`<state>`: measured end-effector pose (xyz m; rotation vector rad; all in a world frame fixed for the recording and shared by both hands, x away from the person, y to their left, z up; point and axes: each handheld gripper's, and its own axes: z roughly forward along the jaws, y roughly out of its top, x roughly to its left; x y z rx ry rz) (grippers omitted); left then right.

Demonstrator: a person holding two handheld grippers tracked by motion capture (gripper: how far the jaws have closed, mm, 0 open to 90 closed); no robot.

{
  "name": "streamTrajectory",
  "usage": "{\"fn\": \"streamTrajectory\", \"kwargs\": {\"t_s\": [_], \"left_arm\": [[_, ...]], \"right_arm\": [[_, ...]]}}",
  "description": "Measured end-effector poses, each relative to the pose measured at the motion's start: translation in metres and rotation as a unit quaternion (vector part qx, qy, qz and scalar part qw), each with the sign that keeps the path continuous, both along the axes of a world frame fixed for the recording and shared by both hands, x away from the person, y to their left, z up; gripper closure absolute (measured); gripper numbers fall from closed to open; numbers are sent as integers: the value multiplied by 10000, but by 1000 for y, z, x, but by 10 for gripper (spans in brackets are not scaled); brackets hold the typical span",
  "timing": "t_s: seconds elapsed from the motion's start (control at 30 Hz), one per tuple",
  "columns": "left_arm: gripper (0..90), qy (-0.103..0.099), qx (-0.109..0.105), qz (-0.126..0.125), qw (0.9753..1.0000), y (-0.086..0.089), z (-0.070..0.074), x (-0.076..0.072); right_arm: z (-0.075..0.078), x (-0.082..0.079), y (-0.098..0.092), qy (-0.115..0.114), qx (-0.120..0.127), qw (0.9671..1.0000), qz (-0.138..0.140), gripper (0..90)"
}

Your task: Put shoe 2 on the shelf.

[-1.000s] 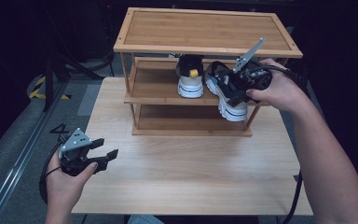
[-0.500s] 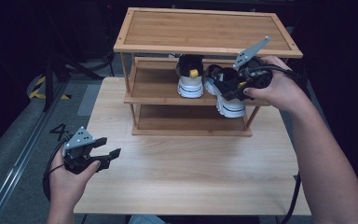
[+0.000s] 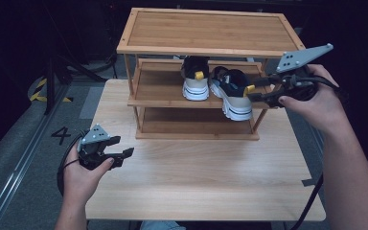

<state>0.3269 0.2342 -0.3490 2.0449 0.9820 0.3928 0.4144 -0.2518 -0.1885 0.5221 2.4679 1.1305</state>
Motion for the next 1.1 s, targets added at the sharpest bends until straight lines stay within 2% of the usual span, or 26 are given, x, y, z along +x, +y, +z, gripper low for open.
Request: {"fn": "streamTrajectory", "kwargs": {"t_s": [0.07,0.1,0.13,0.2,0.23,0.27,0.33,0.4,0.43,0.5,0.73,0.9,1.03,1.07,1.1], "left_arm": [[361,45,32,-25,10000,-1,-2,1],[361,45,32,-25,10000,-1,-2,1],[361,72,14,-3,10000,-1,-2,1],[361,70,5,0,10000,-1,-2,1],[362,69,-25,6,10000,0,-2,1],[362,35,40,-25,10000,1,-2,2],[362,21,14,-13,10000,2,-3,2],[362,110,5,22,9999,2,-4,0],[362,76,72,1,9999,3,-4,0],[361,72,69,35,9999,3,-5,-2],[361,78,79,137,9998,10,-5,-8],[361,86,52,254,9996,16,-6,-16],[361,92,104,283,9995,19,-7,-20],[361,171,76,343,9992,19,-7,-23],[361,97,118,318,9994,21,-7,-23]], "right_arm": [[-11,-5,-12,91,90,9999,-96,560],[-11,-5,-12,91,90,9999,-96,560],[-18,-8,-19,157,146,9996,-192,615],[-21,-9,-21,179,183,9995,-210,634],[-30,-12,-25,287,346,9986,-274,684],[-34,-12,-26,310,384,9983,-300,702],[-38,-11,-26,347,432,9979,-327,725],[-47,-8,-23,469,437,9975,-294,804],[-52,-6,-21,544,410,9973,-265,852],[-56,-2,-18,553,431,9973,-222,894],[-59,11,-17,477,602,9967,-276,898],[-63,18,-17,558,801,9950,-215,898],[-63,23,-14,513,756,9956,-207,898],[-63,24,-12,469,730,9959,-246,898],[-63,26,-10,445,714,9961,-265,898]]}}
